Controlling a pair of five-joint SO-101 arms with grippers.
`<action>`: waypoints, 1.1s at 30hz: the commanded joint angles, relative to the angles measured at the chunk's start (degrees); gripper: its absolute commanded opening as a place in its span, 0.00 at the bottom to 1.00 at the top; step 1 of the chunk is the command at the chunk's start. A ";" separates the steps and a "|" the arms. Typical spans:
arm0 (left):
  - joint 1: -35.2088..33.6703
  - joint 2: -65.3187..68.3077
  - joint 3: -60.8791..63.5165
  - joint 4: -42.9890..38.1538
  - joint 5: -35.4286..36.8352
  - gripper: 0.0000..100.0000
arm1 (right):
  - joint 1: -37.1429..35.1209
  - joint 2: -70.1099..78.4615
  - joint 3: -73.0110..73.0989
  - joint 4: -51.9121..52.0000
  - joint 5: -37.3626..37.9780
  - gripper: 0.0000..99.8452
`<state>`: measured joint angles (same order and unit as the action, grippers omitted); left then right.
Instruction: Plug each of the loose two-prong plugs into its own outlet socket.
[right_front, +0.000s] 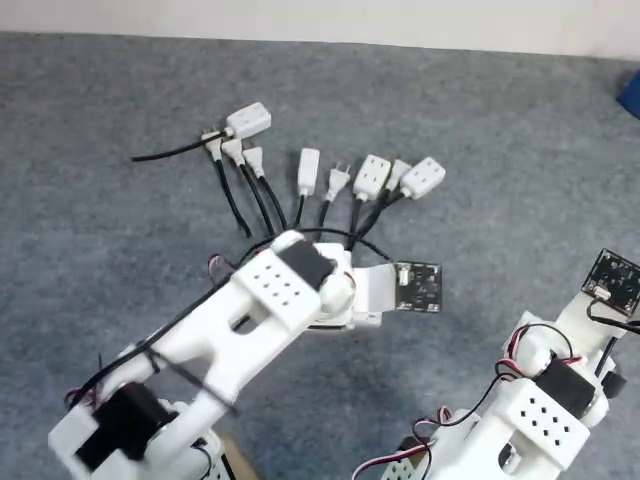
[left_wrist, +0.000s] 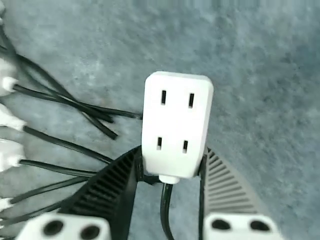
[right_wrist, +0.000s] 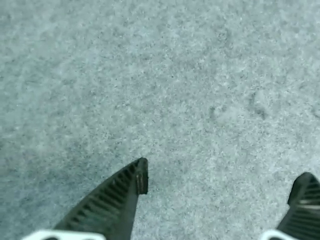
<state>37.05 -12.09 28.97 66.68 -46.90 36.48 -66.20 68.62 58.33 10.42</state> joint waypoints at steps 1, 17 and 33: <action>0.84 11.21 -6.55 4.84 -0.09 0.01 | -0.75 0.04 -0.22 -0.66 0.53 0.42; 2.07 23.52 -8.48 1.14 0.18 0.01 | -0.75 0.04 -0.22 -0.66 0.53 0.42; -2.07 12.97 -8.04 1.14 3.69 0.13 | -2.95 0.04 -0.04 -0.57 0.53 0.42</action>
<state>35.74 4.44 21.14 68.18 -43.82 34.81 -66.20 68.70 58.33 10.42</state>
